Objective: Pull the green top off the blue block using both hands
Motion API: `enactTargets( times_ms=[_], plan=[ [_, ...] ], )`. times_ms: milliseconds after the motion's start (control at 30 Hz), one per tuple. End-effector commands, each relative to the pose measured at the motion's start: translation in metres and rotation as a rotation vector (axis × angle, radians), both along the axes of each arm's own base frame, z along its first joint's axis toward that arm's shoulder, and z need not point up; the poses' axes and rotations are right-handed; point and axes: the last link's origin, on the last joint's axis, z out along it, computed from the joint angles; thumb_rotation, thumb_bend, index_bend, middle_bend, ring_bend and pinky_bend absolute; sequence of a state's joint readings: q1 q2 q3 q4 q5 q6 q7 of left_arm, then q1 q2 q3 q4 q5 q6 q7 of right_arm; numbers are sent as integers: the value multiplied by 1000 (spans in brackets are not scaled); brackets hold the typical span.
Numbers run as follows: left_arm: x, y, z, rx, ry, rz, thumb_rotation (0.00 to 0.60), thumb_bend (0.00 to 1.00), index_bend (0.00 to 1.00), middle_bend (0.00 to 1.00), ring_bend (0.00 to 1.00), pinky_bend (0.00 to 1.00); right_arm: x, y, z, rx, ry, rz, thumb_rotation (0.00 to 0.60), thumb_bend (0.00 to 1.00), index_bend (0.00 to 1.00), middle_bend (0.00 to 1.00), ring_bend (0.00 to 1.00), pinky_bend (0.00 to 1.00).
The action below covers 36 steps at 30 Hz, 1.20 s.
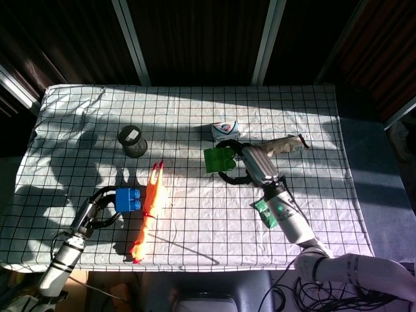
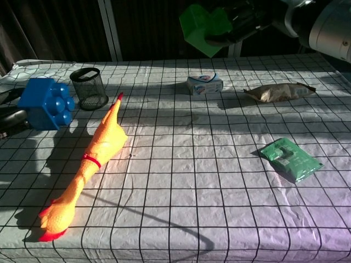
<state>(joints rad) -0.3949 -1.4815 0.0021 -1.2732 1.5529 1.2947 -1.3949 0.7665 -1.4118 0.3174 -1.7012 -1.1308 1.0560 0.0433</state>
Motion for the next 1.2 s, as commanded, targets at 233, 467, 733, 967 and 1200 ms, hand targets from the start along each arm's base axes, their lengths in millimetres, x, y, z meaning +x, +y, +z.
enactTargets(
  times_ms=[233,467,733,967,1200],
  plan=[
    [-37,-12,-8,31,282,-3,600,500,571,643,343,309,-64,11,-21,13,222,-29,600,328,877,653,428,350],
    [-53,-1,-14,64,426,25,600,500,570,644,345,290,-85,9,-58,66,356,-46,600,328,826,653,398,324],
    [-59,1,-15,42,461,23,600,469,418,406,143,146,-90,7,-68,109,397,-61,600,328,499,475,237,217],
    [-66,-1,-13,-5,510,24,600,420,194,134,0,100,-92,10,-69,146,422,-55,600,327,222,238,130,155],
    [-66,-6,8,33,588,-40,600,328,34,10,0,59,-95,14,-57,224,456,-51,600,327,0,32,2,16]
  ],
)
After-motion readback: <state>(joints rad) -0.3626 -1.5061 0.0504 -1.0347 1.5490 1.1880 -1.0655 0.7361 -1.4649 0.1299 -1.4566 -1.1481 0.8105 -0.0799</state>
